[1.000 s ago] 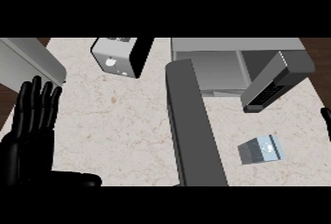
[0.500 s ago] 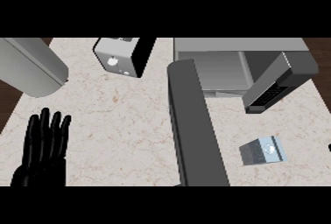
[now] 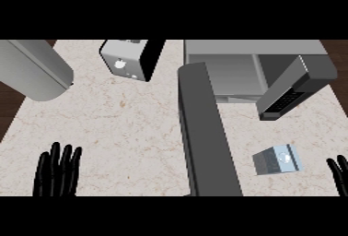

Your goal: Pick up the milk, place it into the microwave and close the microwave

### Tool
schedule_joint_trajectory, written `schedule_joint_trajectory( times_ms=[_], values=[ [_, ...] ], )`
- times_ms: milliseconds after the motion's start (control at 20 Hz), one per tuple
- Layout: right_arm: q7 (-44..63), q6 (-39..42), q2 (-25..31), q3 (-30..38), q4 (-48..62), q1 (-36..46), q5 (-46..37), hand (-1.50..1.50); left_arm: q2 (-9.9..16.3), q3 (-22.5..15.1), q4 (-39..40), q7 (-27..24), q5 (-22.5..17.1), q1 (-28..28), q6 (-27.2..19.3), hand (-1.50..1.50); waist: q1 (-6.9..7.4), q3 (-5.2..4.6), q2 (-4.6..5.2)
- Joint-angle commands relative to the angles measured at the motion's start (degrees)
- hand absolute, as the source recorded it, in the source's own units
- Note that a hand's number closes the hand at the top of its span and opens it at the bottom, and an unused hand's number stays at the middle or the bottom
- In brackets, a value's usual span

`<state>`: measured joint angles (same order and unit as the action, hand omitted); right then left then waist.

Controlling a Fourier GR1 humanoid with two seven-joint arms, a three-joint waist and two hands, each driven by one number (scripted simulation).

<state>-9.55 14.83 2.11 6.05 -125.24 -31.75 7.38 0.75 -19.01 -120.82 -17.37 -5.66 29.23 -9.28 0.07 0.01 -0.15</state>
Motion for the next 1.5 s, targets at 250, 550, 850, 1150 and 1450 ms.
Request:
schedule_joint_trajectory(
  times_ms=[250, 550, 850, 1150, 1450],
  values=[
    [-11.9, -0.4, -2.0, 1.2, 15.8, 2.9, -4.8, -1.5, 4.5, 2.7, 0.5, -9.3, -5.3, 8.6, 5.5, -1.5, 0.31, 0.0, 0.02],
    [-16.4, -4.5, -1.2, 5.7, 27.1, 8.4, -4.5, -1.5, 2.3, -0.7, 2.0, -8.5, -2.1, 7.1, 2.0, -1.5, 0.11, 0.02, 0.11],
    [-23.9, -8.4, -0.6, 7.0, 43.5, 16.0, -10.3, -1.5, 4.7, -2.0, 1.0, -13.6, -4.0, 13.0, 4.9, -1.5, 0.54, 0.02, 0.1],
    [-28.7, -9.1, 0.8, 8.3, 51.9, 20.4, -10.7, -1.5, 1.1, -5.5, 5.9, -13.8, -0.8, 8.5, 0.1, -1.5, 0.14, 0.01, 0.15],
    [-38.0, -6.3, 5.4, 12.2, 67.6, 27.8, -9.2, -1.5, 4.2, -6.5, 2.5, -15.4, -2.0, 13.0, 0.8, -1.5, 0.41, 0.04, 0.16]
  ],
)
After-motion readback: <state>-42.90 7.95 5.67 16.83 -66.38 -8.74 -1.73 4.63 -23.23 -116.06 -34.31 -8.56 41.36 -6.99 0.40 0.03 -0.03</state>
